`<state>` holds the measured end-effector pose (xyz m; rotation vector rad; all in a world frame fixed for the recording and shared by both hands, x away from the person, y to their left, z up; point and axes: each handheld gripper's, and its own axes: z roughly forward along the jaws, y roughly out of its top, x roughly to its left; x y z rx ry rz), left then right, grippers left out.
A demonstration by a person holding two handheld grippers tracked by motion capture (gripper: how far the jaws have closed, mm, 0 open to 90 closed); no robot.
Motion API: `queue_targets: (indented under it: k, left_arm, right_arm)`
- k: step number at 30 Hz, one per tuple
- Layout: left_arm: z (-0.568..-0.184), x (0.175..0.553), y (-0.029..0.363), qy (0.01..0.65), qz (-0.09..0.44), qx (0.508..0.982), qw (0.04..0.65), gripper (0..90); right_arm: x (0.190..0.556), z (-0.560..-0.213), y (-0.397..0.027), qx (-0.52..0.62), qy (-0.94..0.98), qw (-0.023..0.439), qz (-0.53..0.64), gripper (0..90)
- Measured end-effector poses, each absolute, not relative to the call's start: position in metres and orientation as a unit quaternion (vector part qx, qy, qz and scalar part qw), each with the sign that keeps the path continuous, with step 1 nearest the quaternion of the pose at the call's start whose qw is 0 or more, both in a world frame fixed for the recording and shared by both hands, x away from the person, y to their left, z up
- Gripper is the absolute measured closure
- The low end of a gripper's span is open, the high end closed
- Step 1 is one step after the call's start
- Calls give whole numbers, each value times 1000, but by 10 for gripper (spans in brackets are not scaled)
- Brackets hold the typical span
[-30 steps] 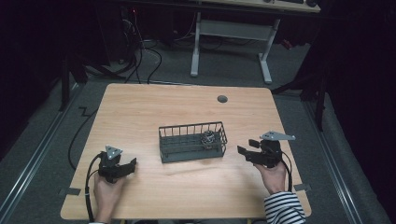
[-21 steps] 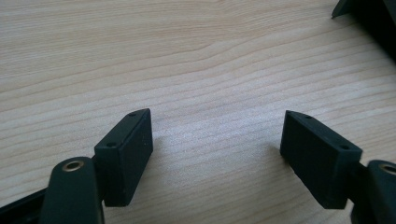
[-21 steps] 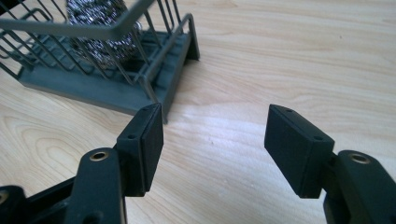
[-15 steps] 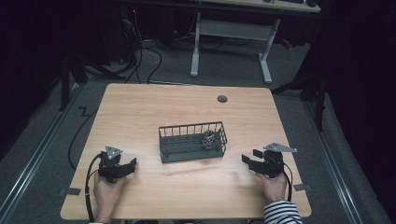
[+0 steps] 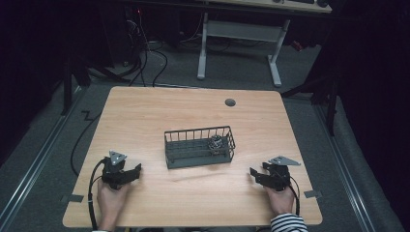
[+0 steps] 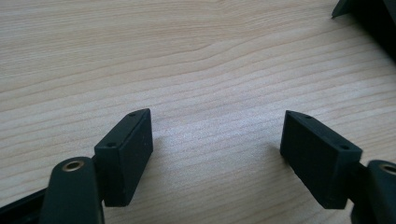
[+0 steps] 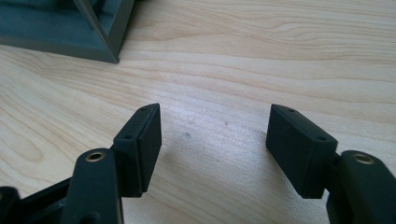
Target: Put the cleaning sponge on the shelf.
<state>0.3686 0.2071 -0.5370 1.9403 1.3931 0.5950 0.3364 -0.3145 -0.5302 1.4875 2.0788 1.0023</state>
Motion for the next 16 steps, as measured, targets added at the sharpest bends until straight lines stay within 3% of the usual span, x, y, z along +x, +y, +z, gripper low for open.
queue_targets:
  k: [7,16]
  left_arm:
    - [-537,369,207,534,228,743,334,259]
    - [-537,368,207,533,228,743,333,258]
  right_arm:
    - [335,-531,-304,511,763,229,322,345]
    - [335,-531,-305,512,763,228,322,343]
